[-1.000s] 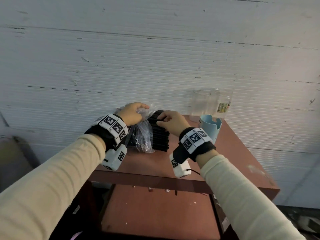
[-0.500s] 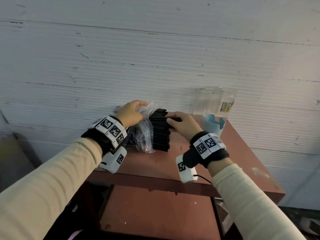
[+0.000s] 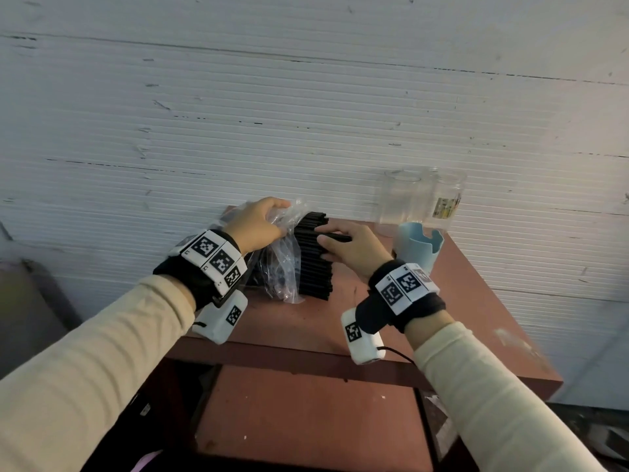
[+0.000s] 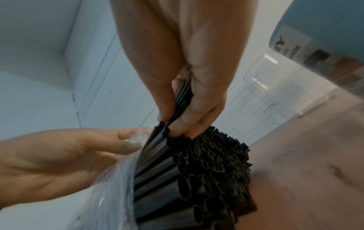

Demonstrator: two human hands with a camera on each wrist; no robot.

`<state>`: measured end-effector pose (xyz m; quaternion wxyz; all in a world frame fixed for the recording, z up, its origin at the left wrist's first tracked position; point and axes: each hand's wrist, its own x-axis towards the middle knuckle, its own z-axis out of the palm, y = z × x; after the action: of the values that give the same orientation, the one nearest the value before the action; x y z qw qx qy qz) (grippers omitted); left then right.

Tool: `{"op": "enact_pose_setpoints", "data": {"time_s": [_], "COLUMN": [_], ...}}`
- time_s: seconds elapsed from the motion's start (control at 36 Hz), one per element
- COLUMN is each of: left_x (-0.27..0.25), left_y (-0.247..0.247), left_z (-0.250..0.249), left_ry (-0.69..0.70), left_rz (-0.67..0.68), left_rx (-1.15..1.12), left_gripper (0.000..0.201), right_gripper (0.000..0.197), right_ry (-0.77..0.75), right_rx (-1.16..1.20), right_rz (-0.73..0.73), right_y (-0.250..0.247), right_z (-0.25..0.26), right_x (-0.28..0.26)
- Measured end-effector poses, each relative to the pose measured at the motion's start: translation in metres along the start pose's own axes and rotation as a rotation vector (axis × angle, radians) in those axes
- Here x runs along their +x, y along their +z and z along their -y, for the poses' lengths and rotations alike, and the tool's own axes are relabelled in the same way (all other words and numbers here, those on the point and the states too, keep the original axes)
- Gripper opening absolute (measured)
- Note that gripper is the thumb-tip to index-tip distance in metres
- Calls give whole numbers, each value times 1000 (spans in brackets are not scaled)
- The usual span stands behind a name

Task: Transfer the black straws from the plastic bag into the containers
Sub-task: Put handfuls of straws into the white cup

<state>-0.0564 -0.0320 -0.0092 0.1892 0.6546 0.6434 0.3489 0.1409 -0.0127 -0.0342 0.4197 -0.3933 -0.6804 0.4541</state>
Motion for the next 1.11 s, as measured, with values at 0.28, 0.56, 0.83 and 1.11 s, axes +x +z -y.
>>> {"op": "enact_pose_setpoints", "data": {"time_s": [0.28, 0.56, 0.83, 1.11], "left_x": [-9, 1, 10, -1], "left_y": [5, 43, 68, 75], "left_z": [-20, -73, -102, -165], "left_ry": [57, 362, 445, 526], "left_rz": [-56, 316, 270, 112], "left_rx": [117, 510, 601, -41], "left_gripper": [64, 65, 13, 28], "right_gripper": [17, 23, 15, 30], "right_ry": [-39, -57, -118, -588], "right_rx": [-7, -38, -259, -470], "right_rz": [-35, -19, -109, -477], "right_y": [-37, -58, -95, -135], "right_z": [-7, 5, 27, 100], "right_x": [-11, -28, -62, -67]}}
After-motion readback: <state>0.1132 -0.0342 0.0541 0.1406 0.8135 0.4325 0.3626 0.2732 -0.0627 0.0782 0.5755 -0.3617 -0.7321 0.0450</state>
